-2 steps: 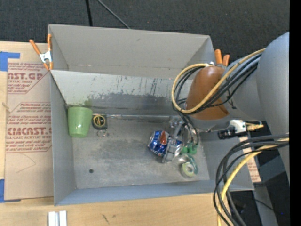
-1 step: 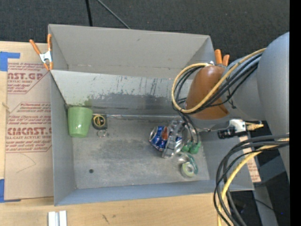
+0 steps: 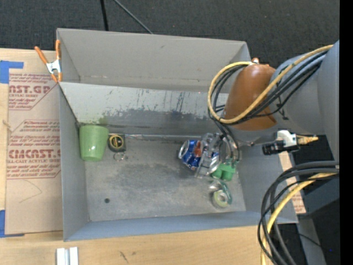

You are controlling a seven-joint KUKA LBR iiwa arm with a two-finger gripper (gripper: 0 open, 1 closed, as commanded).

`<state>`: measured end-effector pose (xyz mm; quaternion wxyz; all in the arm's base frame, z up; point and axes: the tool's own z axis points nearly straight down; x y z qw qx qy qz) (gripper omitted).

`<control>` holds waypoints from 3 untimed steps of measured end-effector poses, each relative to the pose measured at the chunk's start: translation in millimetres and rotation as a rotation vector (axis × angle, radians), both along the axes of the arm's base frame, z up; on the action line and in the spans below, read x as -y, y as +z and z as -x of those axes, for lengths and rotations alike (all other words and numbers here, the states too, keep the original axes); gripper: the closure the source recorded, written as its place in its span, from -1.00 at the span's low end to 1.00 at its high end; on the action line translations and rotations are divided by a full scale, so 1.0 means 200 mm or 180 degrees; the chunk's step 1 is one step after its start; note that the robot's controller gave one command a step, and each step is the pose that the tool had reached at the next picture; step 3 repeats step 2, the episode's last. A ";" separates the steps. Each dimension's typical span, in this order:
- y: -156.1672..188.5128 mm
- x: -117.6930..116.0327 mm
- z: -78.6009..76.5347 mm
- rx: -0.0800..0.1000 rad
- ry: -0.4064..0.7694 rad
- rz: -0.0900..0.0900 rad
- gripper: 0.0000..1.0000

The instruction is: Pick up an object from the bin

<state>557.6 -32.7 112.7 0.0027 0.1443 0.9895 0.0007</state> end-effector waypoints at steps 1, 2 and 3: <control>0.36 0.00 -0.01 0.0011 0.0003 0.0001 1.00; 0.38 0.00 -0.01 -0.0008 0.0004 0.0001 1.00; 0.38 0.00 -0.01 -0.0008 0.0004 0.0001 1.00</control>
Offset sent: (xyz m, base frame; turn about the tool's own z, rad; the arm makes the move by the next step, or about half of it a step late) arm -0.0001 -0.0001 0.0673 0.0000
